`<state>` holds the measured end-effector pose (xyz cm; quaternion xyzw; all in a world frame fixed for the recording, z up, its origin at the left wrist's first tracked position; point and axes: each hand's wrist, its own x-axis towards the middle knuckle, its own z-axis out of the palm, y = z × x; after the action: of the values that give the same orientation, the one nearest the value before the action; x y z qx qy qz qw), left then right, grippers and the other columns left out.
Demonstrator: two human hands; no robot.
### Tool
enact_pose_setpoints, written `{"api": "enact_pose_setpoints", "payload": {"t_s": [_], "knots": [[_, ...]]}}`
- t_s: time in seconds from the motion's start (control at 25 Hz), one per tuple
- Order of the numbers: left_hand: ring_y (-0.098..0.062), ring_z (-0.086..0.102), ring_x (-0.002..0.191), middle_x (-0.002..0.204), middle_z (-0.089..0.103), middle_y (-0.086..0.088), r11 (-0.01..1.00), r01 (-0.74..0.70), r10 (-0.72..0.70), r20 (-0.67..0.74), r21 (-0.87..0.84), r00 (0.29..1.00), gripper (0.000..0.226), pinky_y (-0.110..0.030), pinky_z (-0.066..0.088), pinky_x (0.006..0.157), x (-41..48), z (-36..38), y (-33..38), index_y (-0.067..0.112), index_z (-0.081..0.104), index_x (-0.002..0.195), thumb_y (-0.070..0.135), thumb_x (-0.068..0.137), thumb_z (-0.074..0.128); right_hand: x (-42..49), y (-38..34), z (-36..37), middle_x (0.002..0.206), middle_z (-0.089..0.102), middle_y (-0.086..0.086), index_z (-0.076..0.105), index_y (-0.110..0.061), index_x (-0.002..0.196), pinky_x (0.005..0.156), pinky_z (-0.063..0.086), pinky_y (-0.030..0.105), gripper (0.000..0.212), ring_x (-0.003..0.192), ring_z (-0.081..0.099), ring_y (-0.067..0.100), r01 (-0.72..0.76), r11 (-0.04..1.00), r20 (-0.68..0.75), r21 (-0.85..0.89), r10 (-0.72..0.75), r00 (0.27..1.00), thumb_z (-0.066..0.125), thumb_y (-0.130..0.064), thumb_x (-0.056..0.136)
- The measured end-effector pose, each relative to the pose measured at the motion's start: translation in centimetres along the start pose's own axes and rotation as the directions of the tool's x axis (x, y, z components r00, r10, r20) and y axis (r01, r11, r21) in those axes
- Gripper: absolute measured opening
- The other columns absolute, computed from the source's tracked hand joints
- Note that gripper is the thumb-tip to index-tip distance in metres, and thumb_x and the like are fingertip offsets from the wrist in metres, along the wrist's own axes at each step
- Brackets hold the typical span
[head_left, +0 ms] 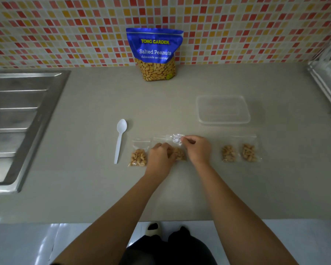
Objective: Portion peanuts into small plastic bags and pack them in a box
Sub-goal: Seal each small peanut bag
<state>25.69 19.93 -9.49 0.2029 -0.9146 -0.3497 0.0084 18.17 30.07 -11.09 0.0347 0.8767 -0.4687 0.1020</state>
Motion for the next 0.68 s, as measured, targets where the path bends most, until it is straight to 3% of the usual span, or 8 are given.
{"api": "enact_pose_setpoints", "payload": {"t_s": [0.16, 0.28, 0.4, 0.56, 0.68], "knots": [[-0.040, 0.060, 0.086, 0.100, 0.059, -0.021, 0.976, -0.086, 0.088, 0.000, 0.200, 0.996, 0.021, -0.042, 0.047, 0.077, -0.2, 0.5, 0.1, -0.001, 0.065, 0.099, 0.013, 0.084, 0.058, 0.1, -0.2, -0.8, 0.090, 0.074, 0.009, 0.073, -0.008, 0.094, 0.068, 0.040, 0.022, 0.026, 0.085, 0.068, 0.020, 0.066, 0.997, -0.024, -0.041, -0.067, 0.997, 0.066, -0.029, 0.083], [-0.038, 0.058, 0.071, 0.084, 0.058, -0.019, 0.938, -0.227, 0.267, -0.131, 0.263, 0.955, 0.014, -0.041, 0.050, 0.066, -0.8, 1.5, 0.4, 0.000, 0.063, 0.081, 0.009, 0.080, 0.053, 0.2, 0.5, -3.1, 0.084, 0.072, 0.011, 0.072, -0.010, 0.091, 0.067, 0.041, 0.026, 0.022, 0.078, 0.066, 0.029, 0.138, 0.985, -0.245, -0.101, -0.159, 0.957, 0.058, -0.025, 0.085], [-0.033, 0.060, 0.080, 0.087, 0.063, -0.016, 0.889, -0.410, 0.439, -0.131, 0.202, 0.889, 0.025, -0.033, 0.045, 0.078, -2.6, 4.2, 1.4, 0.001, 0.066, 0.089, 0.011, 0.080, 0.045, 0.6, 2.4, -5.6, 0.093, 0.064, 0.020, 0.068, -0.008, 0.096, 0.079, 0.042, 0.038, 0.023, 0.085, 0.058, 0.041, 0.088, 0.931, -0.403, -0.353, -0.237, 0.884, 0.055, -0.017, 0.080], [-0.028, 0.063, 0.106, 0.114, 0.067, -0.017, 0.743, -0.633, 0.644, 0.027, 0.215, 0.765, 0.036, -0.028, 0.037, 0.103, -5.1, 8.2, 1.1, -0.001, 0.065, 0.112, 0.016, 0.087, 0.047, 0.9, 3.1, -8.1, 0.117, 0.053, 0.025, 0.052, -0.001, 0.115, 0.093, 0.034, 0.040, 0.032, 0.109, 0.050, 0.041, -0.101, 0.872, -0.313, -0.479, -0.062, 0.948, 0.054, -0.011, 0.086], [-0.028, 0.059, 0.117, 0.123, 0.063, -0.016, 0.665, -0.696, 0.705, 0.078, 0.269, 0.704, 0.040, -0.032, 0.030, 0.109, -5.2, 9.0, 0.1, -0.002, 0.063, 0.117, 0.020, 0.094, 0.039, 1.4, 3.0, -8.6, 0.121, 0.053, 0.024, 0.044, 0.001, 0.119, 0.092, 0.039, 0.039, 0.035, 0.113, 0.052, 0.038, -0.095, 0.817, -0.202, -0.569, -0.027, 0.979, 0.052, -0.013, 0.088]]}}
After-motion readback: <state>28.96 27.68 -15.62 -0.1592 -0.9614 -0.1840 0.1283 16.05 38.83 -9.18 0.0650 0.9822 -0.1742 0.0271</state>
